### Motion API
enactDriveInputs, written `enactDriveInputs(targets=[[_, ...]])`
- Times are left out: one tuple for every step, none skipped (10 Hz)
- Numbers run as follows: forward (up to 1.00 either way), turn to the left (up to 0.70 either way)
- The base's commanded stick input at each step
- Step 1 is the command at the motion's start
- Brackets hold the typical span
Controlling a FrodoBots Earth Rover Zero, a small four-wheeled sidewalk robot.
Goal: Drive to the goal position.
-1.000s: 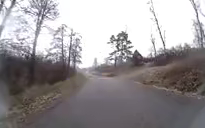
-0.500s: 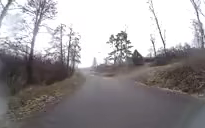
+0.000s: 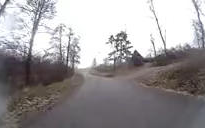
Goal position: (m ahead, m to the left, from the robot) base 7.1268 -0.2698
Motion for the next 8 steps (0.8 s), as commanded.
enactDriveInputs(targets=[[0.69,0.00],[0.69,0.00],[0.69,0.00],[0.69,0.00],[0.69,0.00],[0.69,0.00],[0.69,0.00],[0.69,0.00]])
